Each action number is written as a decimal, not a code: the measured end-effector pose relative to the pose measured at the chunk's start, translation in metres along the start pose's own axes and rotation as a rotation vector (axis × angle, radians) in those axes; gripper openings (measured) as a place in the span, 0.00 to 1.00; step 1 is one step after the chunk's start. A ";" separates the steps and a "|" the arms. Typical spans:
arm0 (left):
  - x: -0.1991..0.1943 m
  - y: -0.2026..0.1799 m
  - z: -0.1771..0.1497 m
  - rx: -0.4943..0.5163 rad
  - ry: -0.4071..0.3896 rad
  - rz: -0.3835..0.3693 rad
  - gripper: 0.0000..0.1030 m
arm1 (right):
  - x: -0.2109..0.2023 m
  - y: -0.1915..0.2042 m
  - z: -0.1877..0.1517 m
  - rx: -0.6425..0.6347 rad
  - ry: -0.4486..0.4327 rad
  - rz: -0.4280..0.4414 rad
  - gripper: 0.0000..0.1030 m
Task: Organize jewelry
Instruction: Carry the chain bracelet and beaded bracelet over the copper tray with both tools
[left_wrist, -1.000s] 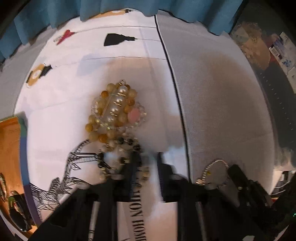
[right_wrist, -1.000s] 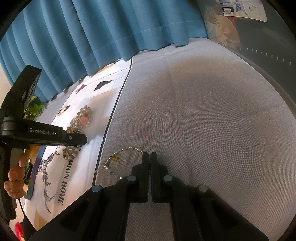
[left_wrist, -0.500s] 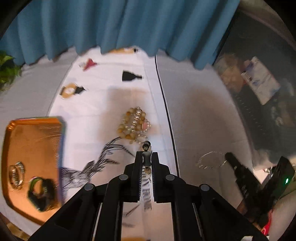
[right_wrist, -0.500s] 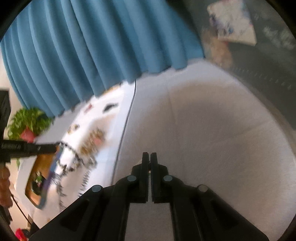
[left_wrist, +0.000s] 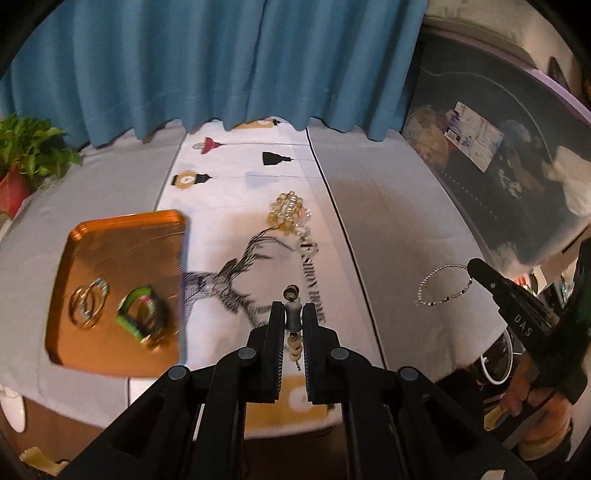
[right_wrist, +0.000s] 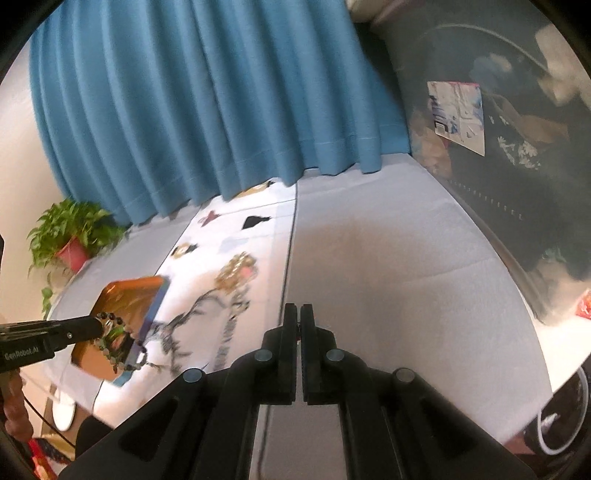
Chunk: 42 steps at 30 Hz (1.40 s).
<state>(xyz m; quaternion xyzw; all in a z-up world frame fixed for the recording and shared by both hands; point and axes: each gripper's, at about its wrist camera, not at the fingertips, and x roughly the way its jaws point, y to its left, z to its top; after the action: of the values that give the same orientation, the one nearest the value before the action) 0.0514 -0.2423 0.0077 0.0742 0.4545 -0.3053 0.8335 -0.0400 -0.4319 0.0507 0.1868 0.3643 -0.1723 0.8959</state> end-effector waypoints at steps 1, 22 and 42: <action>-0.007 0.002 -0.006 0.001 -0.008 0.006 0.07 | -0.007 0.007 -0.005 -0.009 0.008 0.001 0.02; -0.078 0.092 -0.051 -0.074 -0.127 0.080 0.07 | -0.015 0.131 -0.032 -0.204 0.088 0.108 0.02; -0.006 0.257 0.006 -0.248 -0.128 0.132 0.07 | 0.125 0.294 0.008 -0.365 0.134 0.350 0.02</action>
<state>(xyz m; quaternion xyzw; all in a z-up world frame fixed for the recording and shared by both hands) 0.2013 -0.0355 -0.0240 -0.0193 0.4289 -0.1956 0.8817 0.1800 -0.2012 0.0276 0.0934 0.4098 0.0667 0.9049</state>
